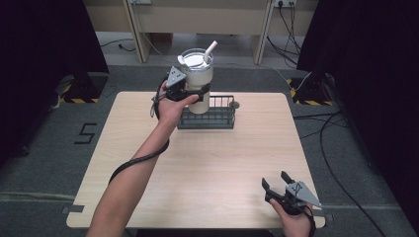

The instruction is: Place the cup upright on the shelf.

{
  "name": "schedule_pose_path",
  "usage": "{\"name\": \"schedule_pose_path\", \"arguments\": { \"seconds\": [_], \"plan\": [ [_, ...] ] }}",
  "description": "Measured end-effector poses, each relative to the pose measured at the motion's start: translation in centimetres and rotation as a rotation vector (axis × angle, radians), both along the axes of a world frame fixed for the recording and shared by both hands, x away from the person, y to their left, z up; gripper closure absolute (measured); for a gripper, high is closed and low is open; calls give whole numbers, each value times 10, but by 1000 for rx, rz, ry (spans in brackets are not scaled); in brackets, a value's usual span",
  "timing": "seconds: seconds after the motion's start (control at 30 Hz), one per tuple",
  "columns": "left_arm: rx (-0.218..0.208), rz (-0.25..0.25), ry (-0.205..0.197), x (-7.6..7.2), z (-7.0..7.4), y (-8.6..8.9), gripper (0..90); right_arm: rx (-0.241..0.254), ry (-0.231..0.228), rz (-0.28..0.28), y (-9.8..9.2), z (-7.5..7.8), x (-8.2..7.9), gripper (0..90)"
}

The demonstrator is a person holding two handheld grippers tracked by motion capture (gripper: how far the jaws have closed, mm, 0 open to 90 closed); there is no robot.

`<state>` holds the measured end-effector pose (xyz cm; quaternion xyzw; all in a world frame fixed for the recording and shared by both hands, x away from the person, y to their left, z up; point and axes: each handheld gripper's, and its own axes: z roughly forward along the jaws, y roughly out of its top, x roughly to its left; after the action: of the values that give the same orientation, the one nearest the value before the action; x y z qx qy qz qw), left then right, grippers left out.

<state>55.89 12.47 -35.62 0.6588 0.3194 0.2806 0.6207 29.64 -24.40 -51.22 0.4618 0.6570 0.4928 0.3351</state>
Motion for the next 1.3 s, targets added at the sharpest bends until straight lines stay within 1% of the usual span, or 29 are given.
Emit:
{"name": "schedule_pose_path", "arguments": {
  "seconds": [0.23,0.33,0.37,0.47,0.6,0.73,0.9,1.1,1.3],
  "plan": [
    [-1,9,12,8,-3,-3,87,7,6,-2,-1,0,0,240],
    [5,12,16,12,-3,-5,87,-1,2,-2,-2,0,0,240],
    [6,13,19,13,-4,-5,87,9,10,-2,-1,0,0,240],
    [6,16,25,17,-5,-6,87,0,6,1,-1,0,0,239],
    [1,20,34,21,-7,-8,87,8,11,0,-1,-1,0,239],
    [10,24,41,25,-10,-10,87,9,13,2,-1,-1,0,239],
    [11,28,52,30,-14,-12,87,10,15,2,-1,-1,0,239],
    [5,37,61,36,-16,-13,87,9,14,5,-2,-1,0,239],
    [12,47,70,41,-19,-12,87,11,19,6,-2,-1,0,239]
  ]
}}
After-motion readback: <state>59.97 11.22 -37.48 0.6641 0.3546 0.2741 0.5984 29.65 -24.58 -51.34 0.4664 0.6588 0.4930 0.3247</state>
